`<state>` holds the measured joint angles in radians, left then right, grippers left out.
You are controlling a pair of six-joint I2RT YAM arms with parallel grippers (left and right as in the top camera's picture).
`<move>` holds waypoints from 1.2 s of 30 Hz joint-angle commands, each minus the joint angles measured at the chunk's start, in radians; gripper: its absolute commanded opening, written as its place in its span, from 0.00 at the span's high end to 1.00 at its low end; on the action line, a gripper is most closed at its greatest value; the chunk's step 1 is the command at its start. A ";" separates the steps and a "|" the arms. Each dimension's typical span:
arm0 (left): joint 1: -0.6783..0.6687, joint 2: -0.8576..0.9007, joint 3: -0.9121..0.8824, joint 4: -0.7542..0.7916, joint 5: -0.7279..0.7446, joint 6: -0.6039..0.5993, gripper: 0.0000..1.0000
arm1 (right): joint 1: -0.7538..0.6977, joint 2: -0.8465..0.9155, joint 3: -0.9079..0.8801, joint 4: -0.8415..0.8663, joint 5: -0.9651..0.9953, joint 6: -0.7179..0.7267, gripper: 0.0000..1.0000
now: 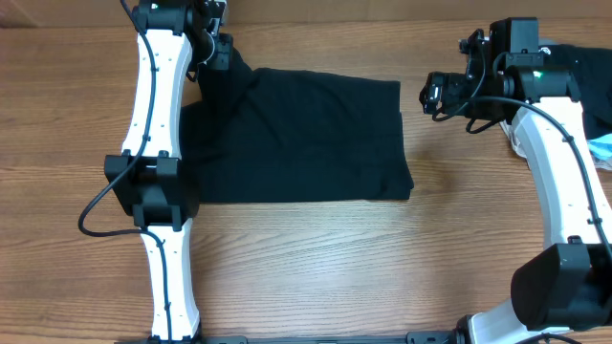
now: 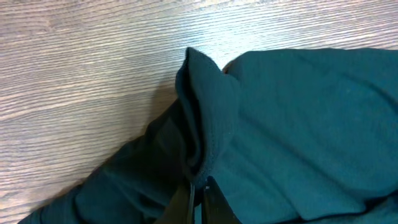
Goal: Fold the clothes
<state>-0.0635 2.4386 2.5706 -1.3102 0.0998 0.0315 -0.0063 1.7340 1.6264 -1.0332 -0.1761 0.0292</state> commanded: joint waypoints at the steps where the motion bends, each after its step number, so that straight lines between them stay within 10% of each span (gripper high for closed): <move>1: 0.002 -0.024 -0.005 -0.005 -0.006 -0.001 0.96 | 0.000 -0.003 -0.003 0.004 -0.001 -0.004 0.00; 17: -0.023 -0.256 0.044 -0.262 -0.003 0.014 0.96 | 0.001 0.017 -0.003 0.095 -0.035 -0.003 0.05; 36: -0.047 -0.111 0.034 -0.312 -0.003 0.014 0.96 | 0.098 0.365 -0.002 0.466 0.061 -0.038 0.14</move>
<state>-0.0986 2.2971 2.6087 -1.6238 0.0998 0.0322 0.0658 2.0399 1.6245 -0.5945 -0.1638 0.0063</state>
